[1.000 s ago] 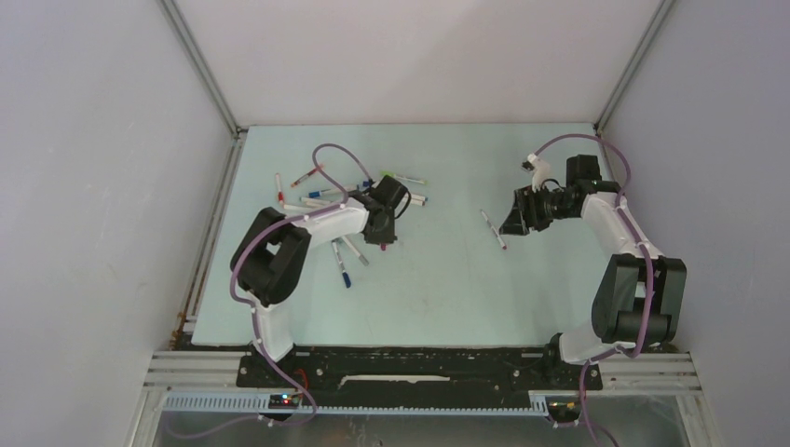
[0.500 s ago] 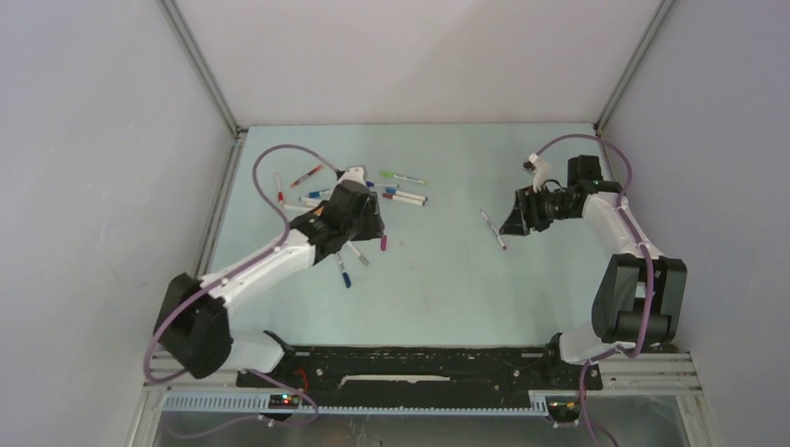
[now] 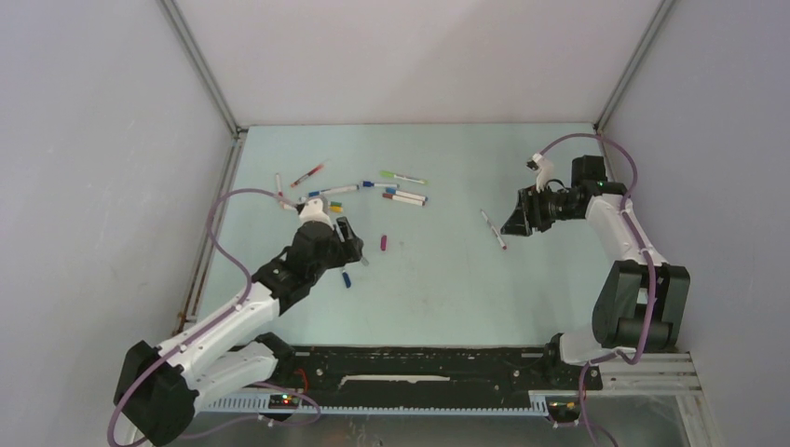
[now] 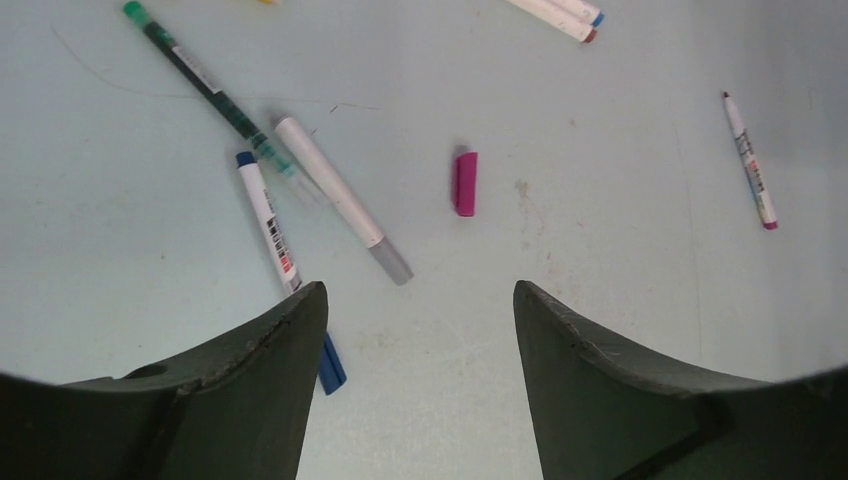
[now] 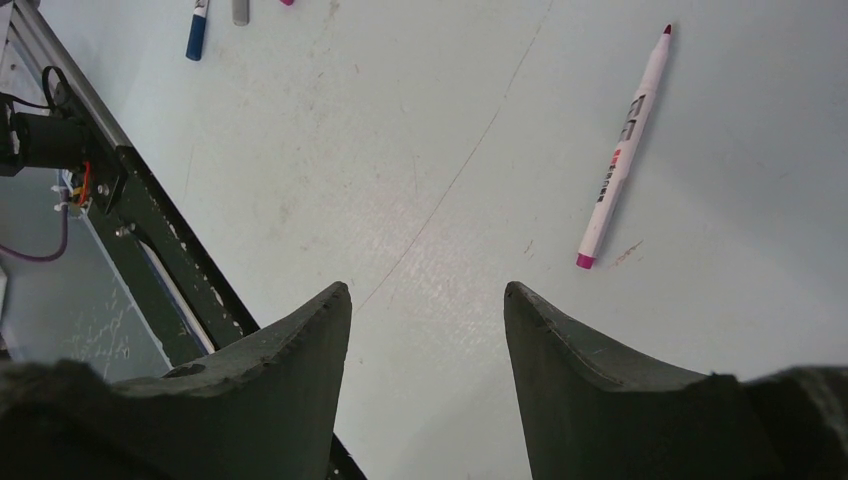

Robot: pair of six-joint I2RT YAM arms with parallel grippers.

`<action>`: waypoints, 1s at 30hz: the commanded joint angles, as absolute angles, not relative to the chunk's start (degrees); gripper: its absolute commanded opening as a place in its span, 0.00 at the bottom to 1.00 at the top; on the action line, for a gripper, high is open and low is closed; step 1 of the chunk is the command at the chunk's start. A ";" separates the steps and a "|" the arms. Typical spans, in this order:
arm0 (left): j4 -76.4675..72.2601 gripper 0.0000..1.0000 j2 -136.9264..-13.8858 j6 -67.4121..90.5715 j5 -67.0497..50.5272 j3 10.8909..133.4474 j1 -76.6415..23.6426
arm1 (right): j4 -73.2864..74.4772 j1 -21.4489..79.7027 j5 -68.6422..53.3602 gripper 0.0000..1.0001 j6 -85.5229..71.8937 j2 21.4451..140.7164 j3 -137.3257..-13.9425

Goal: Open the pen caps
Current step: Pick up the pen from the center of the board.

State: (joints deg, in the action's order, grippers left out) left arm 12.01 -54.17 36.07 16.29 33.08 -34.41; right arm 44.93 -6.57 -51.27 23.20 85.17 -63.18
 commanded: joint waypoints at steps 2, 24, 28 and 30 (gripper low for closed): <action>8.62 0.73 -53.81 40.07 17.42 29.88 -32.75 | 45.11 -6.86 -52.73 0.61 24.35 83.61 -64.83; 19.40 0.53 -74.71 44.94 17.26 39.02 -28.50 | 45.26 -7.08 -52.82 0.61 24.43 83.94 -64.79; 22.44 0.43 -80.03 44.67 17.05 42.50 -28.37 | 45.31 -7.12 -52.82 0.61 24.43 83.93 -64.81; 23.54 0.39 -81.82 44.65 17.05 43.70 -28.30 | 45.28 -7.12 -52.82 0.61 24.43 83.96 -64.78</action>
